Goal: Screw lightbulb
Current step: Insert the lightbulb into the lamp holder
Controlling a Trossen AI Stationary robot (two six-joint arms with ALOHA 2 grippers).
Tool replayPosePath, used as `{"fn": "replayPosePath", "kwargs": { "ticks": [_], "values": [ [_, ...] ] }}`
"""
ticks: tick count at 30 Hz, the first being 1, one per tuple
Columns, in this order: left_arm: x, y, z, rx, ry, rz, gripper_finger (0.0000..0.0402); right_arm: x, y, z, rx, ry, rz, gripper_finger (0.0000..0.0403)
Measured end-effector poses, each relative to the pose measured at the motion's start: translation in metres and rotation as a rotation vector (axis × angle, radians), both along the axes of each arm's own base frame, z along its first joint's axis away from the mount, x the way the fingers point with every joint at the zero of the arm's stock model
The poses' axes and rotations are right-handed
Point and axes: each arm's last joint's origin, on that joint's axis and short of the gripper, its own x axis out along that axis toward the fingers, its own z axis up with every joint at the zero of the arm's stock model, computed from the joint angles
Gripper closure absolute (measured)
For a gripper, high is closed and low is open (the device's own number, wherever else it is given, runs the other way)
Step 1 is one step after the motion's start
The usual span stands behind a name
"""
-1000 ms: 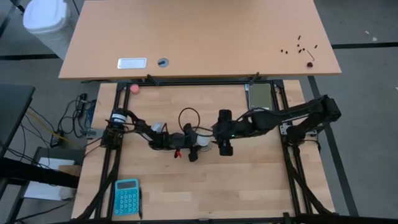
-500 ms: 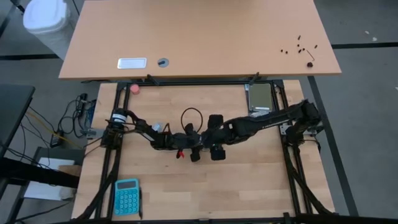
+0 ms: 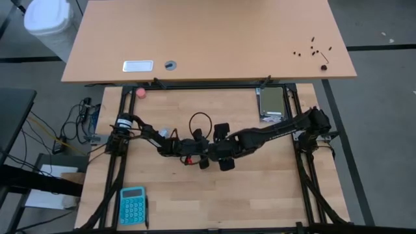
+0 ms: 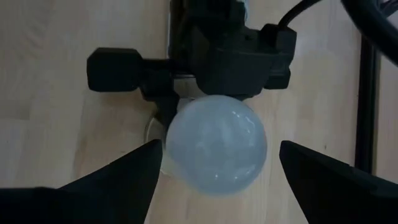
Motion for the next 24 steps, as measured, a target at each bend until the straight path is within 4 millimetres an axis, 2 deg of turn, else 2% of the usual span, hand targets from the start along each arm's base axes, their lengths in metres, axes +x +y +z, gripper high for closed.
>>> {"fn": "replayPosePath", "kwargs": {
  "ticks": [6, 9, 13, 24],
  "values": [
    [0.0, 0.0, 0.0, -0.002, 0.001, -0.004, 0.0208, -0.001, 0.001, 0.0, -0.001, 0.007, -0.003, 0.0053],
    [0.0, 0.0, 0.0, -0.014, 0.007, 0.002, 0.0208, -0.01, 0.004, 0.004, 0.003, 0.029, -0.035, 0.0053],
    [0.0, 0.0, 0.0, -0.015, 0.008, 0.002, 0.0208, -0.025, 0.006, 0.01, 0.034, -0.026, -0.059, 0.0053],
    [0.0, 0.0, 0.0, -0.014, 0.01, -0.001, 0.0208, -0.069, -0.024, -0.047, 0.101, -0.277, -0.055, 0.0053]
  ]
}}
